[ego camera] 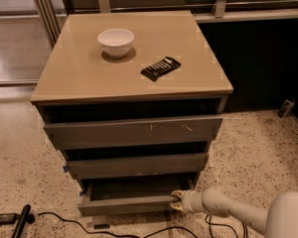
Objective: Open bottom drawer
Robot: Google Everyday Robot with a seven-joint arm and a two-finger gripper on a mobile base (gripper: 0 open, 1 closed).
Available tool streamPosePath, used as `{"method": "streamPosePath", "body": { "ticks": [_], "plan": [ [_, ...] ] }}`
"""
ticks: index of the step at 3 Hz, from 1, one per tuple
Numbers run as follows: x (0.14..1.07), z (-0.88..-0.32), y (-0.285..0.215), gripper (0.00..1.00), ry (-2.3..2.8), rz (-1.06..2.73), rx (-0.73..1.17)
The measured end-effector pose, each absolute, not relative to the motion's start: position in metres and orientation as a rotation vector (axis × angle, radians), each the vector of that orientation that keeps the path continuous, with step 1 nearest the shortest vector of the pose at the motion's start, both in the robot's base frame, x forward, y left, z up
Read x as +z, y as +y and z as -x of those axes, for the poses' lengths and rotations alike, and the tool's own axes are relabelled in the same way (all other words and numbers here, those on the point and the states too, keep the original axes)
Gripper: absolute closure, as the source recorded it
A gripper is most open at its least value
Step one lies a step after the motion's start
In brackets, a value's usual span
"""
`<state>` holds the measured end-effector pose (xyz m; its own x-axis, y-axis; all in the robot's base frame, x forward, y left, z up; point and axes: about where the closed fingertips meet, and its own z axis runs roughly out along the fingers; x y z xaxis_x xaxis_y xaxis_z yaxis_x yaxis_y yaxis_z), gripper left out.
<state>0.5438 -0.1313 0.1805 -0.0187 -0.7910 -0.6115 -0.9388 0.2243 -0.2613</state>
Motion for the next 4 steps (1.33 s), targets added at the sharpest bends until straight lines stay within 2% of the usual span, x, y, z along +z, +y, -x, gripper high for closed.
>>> {"method": "streamPosePath", "body": {
  "ticks": [1, 2, 4],
  "plan": [
    [0.180, -0.544, -0.131, 0.04, 1.837, 1.597, 0.284],
    [0.180, -0.544, -0.131, 1.00, 1.837, 1.597, 0.284],
    [0.184, -0.523, -0.138, 1.00, 1.821, 1.610, 0.281]
  ]
}}
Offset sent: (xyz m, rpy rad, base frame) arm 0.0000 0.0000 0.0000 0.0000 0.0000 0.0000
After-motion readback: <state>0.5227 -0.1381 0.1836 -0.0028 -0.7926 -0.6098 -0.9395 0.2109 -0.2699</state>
